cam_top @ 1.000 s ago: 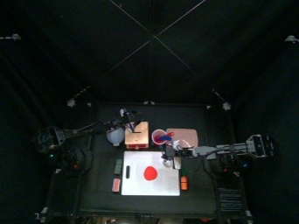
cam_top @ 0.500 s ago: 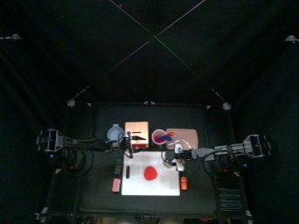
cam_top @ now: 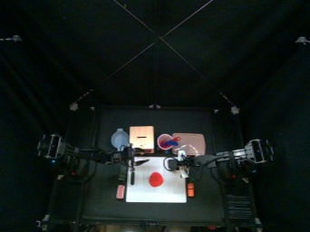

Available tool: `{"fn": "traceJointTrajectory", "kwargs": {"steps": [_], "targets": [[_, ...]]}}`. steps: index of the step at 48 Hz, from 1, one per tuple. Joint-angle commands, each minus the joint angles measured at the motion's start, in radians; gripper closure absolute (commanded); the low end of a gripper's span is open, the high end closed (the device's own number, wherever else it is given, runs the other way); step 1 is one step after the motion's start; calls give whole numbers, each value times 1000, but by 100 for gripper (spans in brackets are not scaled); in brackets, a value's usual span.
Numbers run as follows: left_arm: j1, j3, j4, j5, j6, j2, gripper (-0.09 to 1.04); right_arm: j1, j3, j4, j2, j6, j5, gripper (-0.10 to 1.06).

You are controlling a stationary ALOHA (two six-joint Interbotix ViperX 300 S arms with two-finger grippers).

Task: Get the cutter from the drawer then cut the dough then place the extra dough in the bowl
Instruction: Cut the dough

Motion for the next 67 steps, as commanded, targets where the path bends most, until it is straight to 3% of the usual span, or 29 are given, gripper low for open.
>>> {"fn": "traceJointTrajectory", "kwargs": {"steps": [1, 11, 24, 35, 67], "targets": [[3, -9, -2, -11, 2, -14, 9, 5, -26, 2, -28, 12, 2, 44], [3, 5, -2, -9, -3, -14, 9, 49, -126, 28, -11, 28, 23, 44], [5, 18, -29, -11, -2, -14, 9, 95, -291, 35, 120, 44, 20, 44], [2, 26, -31, -11, -2, -11, 9, 109, -382, 32, 224, 137, 48, 44], [-6, 35, -32, -11, -3, 20, 9, 130, -422, 14, 268, 140, 38, 43]]}}
